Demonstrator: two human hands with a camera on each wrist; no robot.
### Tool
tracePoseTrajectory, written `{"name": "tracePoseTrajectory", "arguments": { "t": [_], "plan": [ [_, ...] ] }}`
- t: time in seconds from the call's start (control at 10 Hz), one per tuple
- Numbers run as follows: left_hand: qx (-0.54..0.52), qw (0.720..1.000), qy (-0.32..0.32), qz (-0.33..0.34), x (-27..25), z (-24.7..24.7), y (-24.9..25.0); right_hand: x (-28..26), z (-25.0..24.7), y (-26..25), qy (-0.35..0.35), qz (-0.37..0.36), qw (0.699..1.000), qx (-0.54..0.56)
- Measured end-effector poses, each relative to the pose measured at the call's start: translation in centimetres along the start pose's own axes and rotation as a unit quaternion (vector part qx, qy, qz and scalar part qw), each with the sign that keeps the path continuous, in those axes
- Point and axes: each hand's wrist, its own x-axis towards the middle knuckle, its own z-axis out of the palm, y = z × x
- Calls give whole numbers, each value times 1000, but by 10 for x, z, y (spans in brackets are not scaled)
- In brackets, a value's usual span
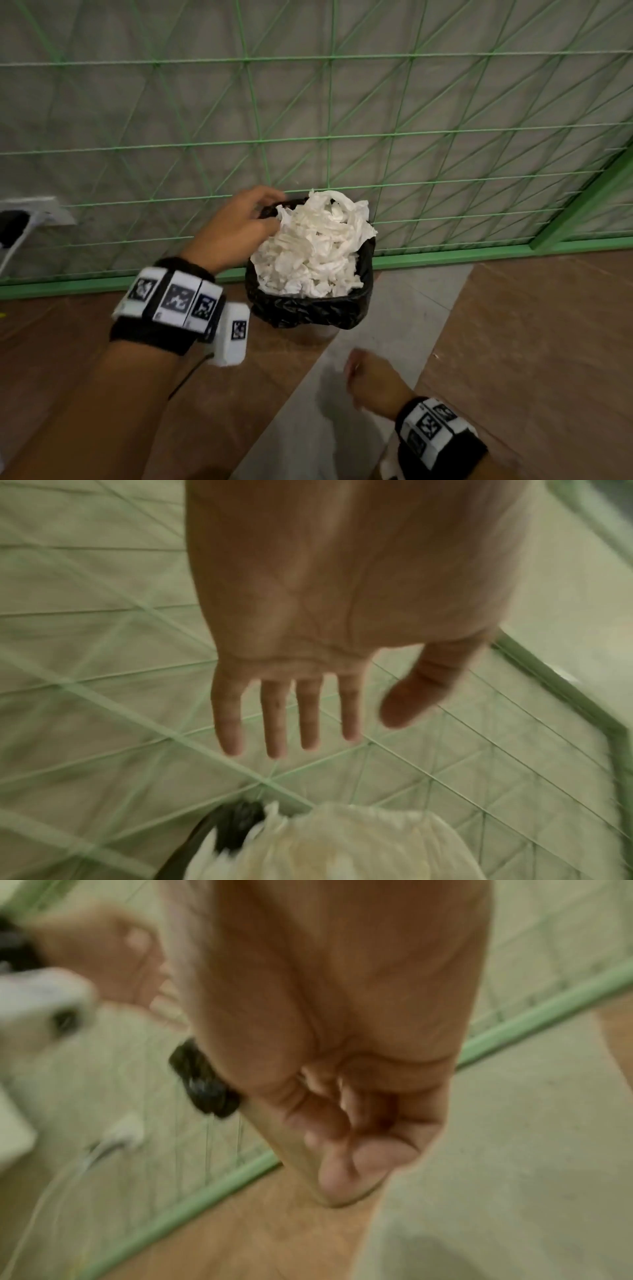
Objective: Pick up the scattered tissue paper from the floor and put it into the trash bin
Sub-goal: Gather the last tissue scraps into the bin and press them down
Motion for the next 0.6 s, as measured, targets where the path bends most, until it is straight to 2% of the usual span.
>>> {"name": "tracePoseTrajectory", "arguments": {
  "t": [0.1,0.2,0.3,0.4,0.5,0.6],
  "plan": [
    [-28,983,116,-139,-16,15,-41,-2,-24,-35,189,-1,917,350],
    [-62,971,59,-224,-28,43,-69,0,-48,-67,220,-23,867,447],
    [-78,971,86,-207,-29,56,-70,10,-58,-70,257,-12,874,412],
    [-77,973,79,-200,-27,60,-71,15,-65,-63,260,6,892,370],
    [-84,970,65,-219,-26,54,-71,12,-70,-60,249,25,907,338],
    [-45,962,71,-258,-37,28,-66,-10,-78,-59,239,75,921,299]
  ]
}}
